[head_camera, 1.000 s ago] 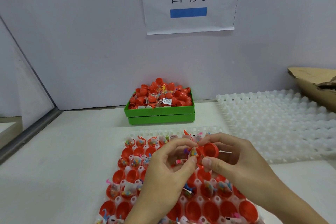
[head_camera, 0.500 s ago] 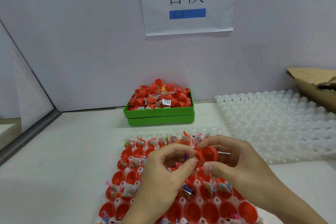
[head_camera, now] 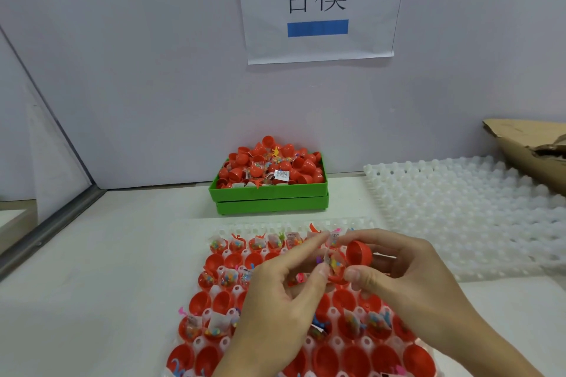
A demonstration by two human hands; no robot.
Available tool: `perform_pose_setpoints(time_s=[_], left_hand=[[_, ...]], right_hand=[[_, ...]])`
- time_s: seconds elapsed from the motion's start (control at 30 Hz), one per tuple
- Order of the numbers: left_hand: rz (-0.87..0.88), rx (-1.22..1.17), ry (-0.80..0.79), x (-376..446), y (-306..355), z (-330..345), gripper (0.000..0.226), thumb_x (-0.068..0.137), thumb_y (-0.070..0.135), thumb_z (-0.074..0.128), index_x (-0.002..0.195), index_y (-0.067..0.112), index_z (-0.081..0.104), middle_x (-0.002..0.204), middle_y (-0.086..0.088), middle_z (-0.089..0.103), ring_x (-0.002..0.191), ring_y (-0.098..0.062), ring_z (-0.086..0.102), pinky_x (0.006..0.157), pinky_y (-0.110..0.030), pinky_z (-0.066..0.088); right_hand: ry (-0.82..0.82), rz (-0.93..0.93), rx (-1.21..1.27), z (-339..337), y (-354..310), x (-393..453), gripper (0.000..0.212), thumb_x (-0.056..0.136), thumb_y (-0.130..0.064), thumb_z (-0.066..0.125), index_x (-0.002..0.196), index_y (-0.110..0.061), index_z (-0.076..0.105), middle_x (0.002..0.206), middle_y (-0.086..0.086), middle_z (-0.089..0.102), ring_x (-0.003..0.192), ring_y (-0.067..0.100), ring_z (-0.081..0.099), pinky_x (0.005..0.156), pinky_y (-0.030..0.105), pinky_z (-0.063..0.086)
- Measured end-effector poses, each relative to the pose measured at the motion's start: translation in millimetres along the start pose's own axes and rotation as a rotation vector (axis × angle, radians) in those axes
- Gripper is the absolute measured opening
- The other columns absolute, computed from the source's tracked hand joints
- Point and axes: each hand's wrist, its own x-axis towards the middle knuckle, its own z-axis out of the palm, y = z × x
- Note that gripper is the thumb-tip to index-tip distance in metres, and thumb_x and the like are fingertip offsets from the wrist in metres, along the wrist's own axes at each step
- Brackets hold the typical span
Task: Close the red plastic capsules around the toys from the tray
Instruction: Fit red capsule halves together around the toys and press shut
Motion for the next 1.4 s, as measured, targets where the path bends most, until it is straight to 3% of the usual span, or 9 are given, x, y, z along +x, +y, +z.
perform_pose_setpoints(time_s=[0.13, 0.33, 0.5, 0.6, 0.77, 0.97, 1.13, 1.3, 1.4], left_hand=[[0.006, -0.057, 0.035, 0.9, 0.3, 1.2, 0.035, 0.09, 0.01, 0.064, 0.115, 0.034, 0.067, 0.105, 0.002, 0.074, 0.103, -0.015, 0.069, 0.081, -0.029, 0.06], [0.093, 0.067, 0.069, 1.3, 1.4, 3.6, 0.016, 0.083, 0.015, 0.073, 0.089, 0.03, 0.072, 0.088, 0.006, 0.071, 0.086, -0.009, 0.067, 0.07, -0.016, 0.054], [0.114, 0.119, 0.126, 1.8, -0.2, 3.1, 0.023, 0.083, 0.006, 0.075, 0.089, 0.029, 0.077, 0.089, 0.007, 0.071, 0.087, -0.013, 0.069, 0.07, -0.019, 0.057], [0.138, 0.141, 0.138, 1.1, 1.1, 3.4, 0.022, 0.085, 0.01, 0.072, 0.092, 0.031, 0.078, 0.095, 0.013, 0.072, 0.096, -0.006, 0.068, 0.072, -0.018, 0.057], [0.105, 0.155, 0.192, 0.8, 0.4, 6.2, 0.041, 0.081, 0.003, 0.077, 0.096, 0.041, 0.07, 0.091, 0.013, 0.072, 0.092, -0.007, 0.069, 0.069, -0.016, 0.056], [0.158, 0.173, 0.177, 0.1, 4.3, 5.5, 0.015, 0.082, 0.021, 0.069, 0.092, 0.032, 0.072, 0.088, 0.012, 0.073, 0.086, -0.009, 0.07, 0.068, -0.015, 0.055], [0.207, 0.245, 0.216, 1.1, 4.5, 6.2, 0.024, 0.083, 0.015, 0.066, 0.095, 0.033, 0.076, 0.092, 0.017, 0.072, 0.086, -0.008, 0.07, 0.067, -0.016, 0.056], [0.164, 0.263, 0.185, 1.1, 5.1, 6.1, 0.035, 0.088, 0.006, 0.067, 0.1, 0.038, 0.073, 0.095, 0.019, 0.07, 0.092, -0.004, 0.068, 0.071, -0.013, 0.054], [0.159, 0.255, 0.149, 1.6, 7.1, 6.9, 0.025, 0.086, 0.014, 0.061, 0.096, 0.032, 0.074, 0.096, 0.017, 0.067, 0.093, -0.007, 0.066, 0.071, -0.017, 0.055]], right_hand=[[0.011, -0.022, -0.012, -0.7, 0.2, 0.4, 0.036, 0.061, -0.025, 0.08, 0.095, -0.035, 0.078, 0.09, 0.004, 0.078, 0.077, 0.019, 0.075, 0.062, 0.019, 0.053], [-0.059, -0.032, -0.037, 1.0, 1.7, -2.6, 0.047, 0.066, -0.023, 0.079, 0.107, -0.045, 0.073, 0.095, 0.001, 0.078, 0.089, 0.018, 0.075, 0.077, 0.024, 0.058], [-0.073, -0.071, -0.102, 0.3, -0.5, -4.9, 0.048, 0.092, 0.0, 0.06, 0.112, -0.042, 0.072, 0.079, 0.011, 0.075, 0.071, 0.018, 0.071, 0.07, 0.019, 0.054], [-0.052, -0.083, -0.145, 0.2, 0.7, -4.1, 0.053, 0.092, 0.008, 0.057, 0.111, -0.04, 0.07, 0.071, 0.01, 0.072, 0.065, 0.015, 0.07, 0.067, 0.017, 0.053], [-0.024, -0.092, -0.145, 2.3, 1.5, -3.5, 0.056, 0.09, 0.008, 0.062, 0.107, -0.045, 0.073, 0.073, 0.006, 0.072, 0.067, 0.014, 0.071, 0.066, 0.015, 0.053], [0.004, -0.097, -0.149, 2.2, 0.5, -3.1, 0.057, 0.088, 0.005, 0.065, 0.105, -0.049, 0.072, 0.079, 0.013, 0.073, 0.072, 0.023, 0.072, 0.074, 0.032, 0.06], [-0.007, -0.093, -0.124, 3.9, 0.6, -3.1, 0.055, 0.086, 0.006, 0.068, 0.103, -0.045, 0.074, 0.077, 0.008, 0.07, 0.072, 0.017, 0.072, 0.068, 0.015, 0.054], [-0.013, -0.078, -0.125, 6.1, 0.4, -3.7, 0.055, 0.086, 0.006, 0.068, 0.105, -0.046, 0.073, 0.076, 0.009, 0.072, 0.073, 0.017, 0.073, 0.068, 0.016, 0.055], [-0.012, -0.074, -0.108, 6.4, 0.2, -3.7, 0.051, 0.084, 0.006, 0.069, 0.104, -0.04, 0.076, 0.075, 0.008, 0.073, 0.072, 0.016, 0.073, 0.066, 0.014, 0.052]])
